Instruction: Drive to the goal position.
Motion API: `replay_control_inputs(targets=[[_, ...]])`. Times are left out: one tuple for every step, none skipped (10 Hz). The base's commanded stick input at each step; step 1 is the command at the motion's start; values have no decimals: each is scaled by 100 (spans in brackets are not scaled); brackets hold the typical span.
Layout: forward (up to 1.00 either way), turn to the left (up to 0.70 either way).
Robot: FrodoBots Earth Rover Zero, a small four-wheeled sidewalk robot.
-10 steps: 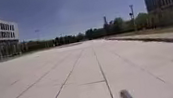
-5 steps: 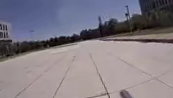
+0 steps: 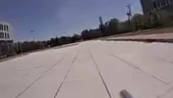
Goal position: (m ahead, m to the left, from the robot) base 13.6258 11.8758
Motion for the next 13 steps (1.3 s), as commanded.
replay_control_inputs(targets=[[70,1],[70,1],[70,-22],[70,-28],[70,-25],[70,1],[70,1],[70,1],[70,1],[70,1],[70,1],[70,1],[70,1]])
